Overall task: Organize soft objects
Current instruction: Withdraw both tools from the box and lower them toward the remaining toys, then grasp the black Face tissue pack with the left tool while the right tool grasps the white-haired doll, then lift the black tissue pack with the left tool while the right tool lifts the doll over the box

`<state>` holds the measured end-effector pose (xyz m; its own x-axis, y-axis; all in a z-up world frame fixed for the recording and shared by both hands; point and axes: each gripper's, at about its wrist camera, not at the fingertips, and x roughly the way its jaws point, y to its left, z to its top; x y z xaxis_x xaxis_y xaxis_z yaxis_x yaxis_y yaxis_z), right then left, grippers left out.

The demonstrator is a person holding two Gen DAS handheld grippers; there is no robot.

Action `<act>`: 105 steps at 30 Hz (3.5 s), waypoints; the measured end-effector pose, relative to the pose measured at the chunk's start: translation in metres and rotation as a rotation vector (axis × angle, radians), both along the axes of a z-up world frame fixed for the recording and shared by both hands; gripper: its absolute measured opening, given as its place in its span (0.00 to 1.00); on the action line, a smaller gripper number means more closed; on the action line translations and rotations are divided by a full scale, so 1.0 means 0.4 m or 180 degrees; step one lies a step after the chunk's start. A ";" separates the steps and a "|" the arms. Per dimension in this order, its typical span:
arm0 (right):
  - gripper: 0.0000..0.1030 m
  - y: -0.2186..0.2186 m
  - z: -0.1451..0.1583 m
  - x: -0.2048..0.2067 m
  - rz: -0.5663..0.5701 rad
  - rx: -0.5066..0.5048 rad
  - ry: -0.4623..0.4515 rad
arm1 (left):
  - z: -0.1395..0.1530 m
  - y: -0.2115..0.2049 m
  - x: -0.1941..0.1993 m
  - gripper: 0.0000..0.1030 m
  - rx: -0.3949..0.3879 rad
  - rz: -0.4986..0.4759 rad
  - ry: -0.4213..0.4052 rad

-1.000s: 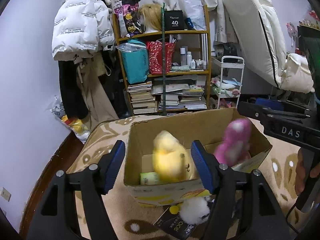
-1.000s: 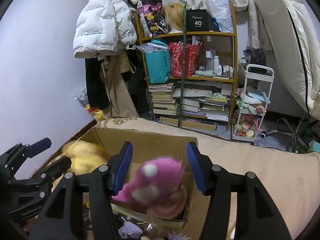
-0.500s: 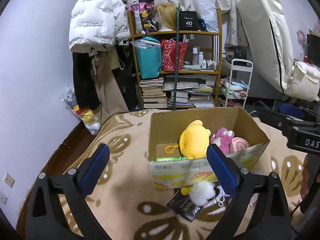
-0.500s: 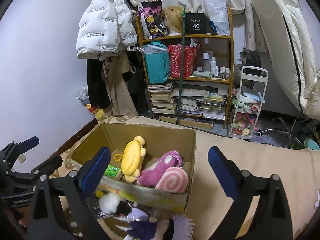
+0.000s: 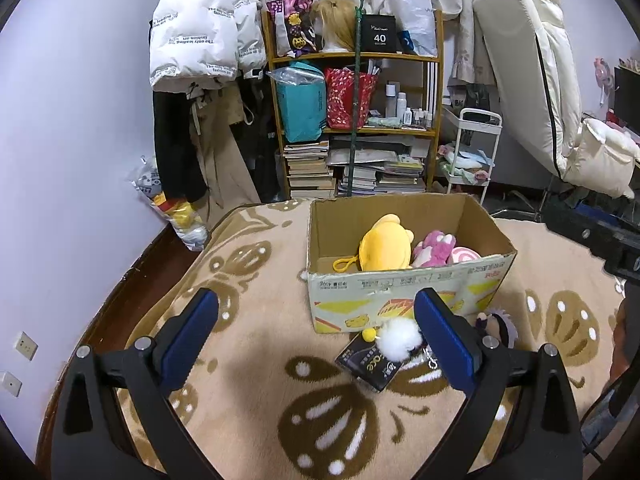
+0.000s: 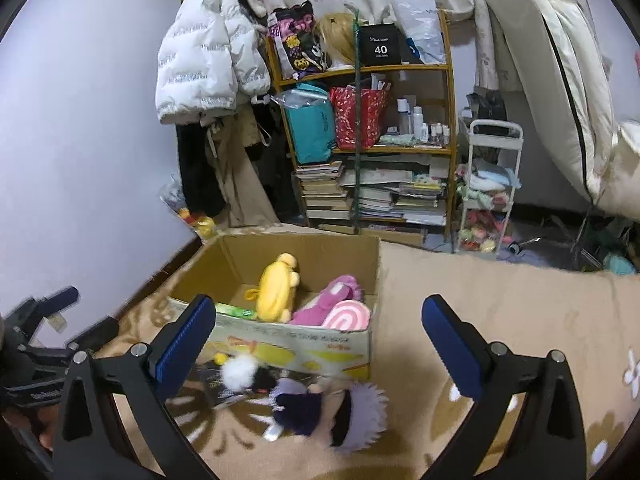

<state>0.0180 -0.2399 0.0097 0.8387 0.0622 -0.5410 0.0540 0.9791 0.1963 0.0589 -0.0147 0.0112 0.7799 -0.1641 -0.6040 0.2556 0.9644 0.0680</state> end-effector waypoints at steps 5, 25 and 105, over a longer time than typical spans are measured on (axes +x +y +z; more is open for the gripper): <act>1.00 -0.014 0.005 -0.027 -0.0096 0.0036 -0.0008 | -0.016 0.008 -0.031 0.94 0.0074 0.0024 0.0100; 1.00 -0.006 -0.097 0.028 -0.0027 0.0004 0.0473 | -0.111 0.000 0.032 0.94 0.0203 -0.0053 0.0480; 0.79 -0.007 -0.260 0.102 -0.0036 0.0171 0.1322 | -0.284 -0.032 0.096 0.72 0.0298 -0.0160 0.1096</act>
